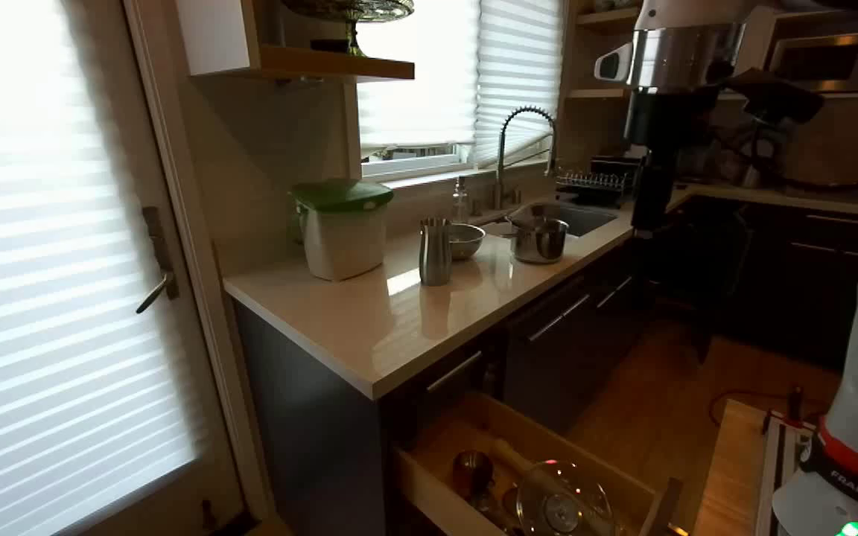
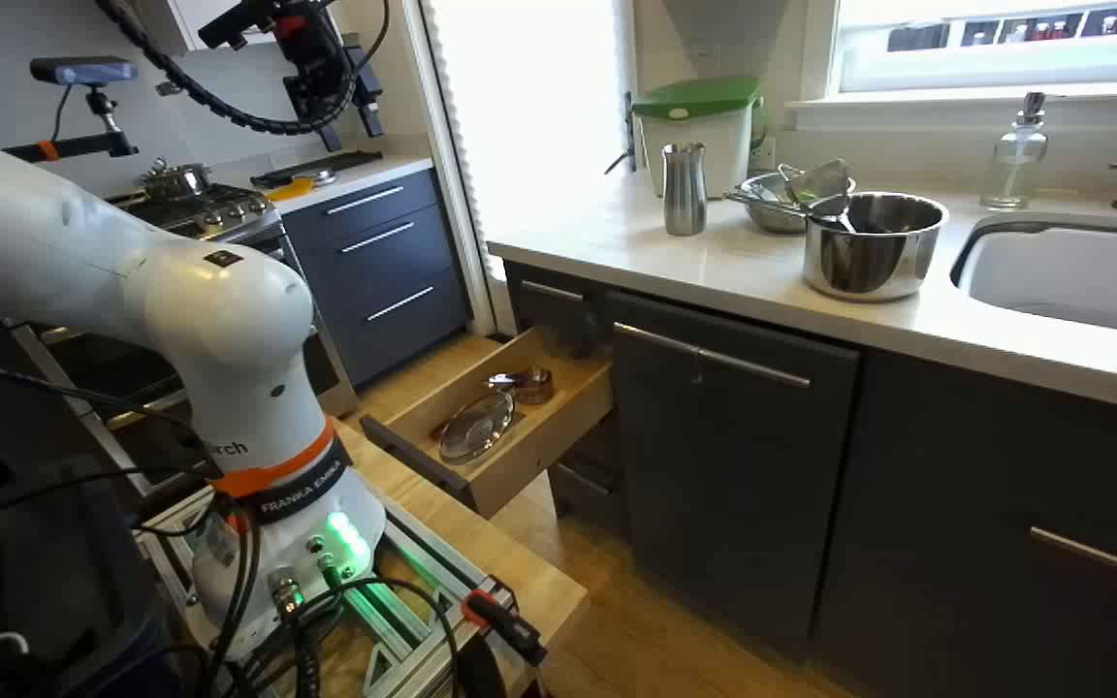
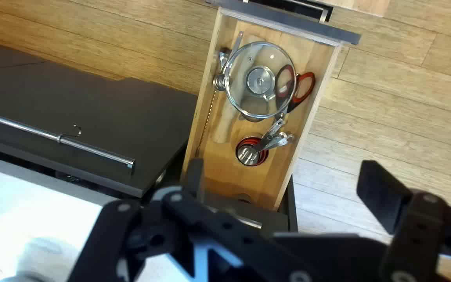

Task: Move the silver bottle to the left

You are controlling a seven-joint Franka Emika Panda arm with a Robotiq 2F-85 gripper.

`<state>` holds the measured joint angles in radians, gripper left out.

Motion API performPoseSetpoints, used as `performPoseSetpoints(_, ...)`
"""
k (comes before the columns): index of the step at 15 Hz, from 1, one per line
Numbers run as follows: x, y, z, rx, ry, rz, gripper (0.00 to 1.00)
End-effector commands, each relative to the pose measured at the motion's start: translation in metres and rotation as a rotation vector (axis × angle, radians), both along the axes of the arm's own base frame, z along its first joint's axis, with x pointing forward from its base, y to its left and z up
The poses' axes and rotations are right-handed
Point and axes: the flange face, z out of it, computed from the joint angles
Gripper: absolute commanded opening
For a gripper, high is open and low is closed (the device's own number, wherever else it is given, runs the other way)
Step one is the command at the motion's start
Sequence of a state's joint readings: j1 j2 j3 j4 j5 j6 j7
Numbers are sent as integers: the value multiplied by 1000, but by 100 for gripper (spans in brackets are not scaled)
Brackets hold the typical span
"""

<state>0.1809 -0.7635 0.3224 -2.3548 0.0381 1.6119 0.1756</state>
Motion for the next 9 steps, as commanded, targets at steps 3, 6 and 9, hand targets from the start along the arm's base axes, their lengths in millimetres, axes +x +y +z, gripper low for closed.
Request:
performPoseSetpoints(3,0,0,1,0,1,0,100)
performPoseSetpoints(6,0,0,1,0,1,0,100)
performPoseSetpoints(9,4,-2,-1,-5,-3,-43,100)
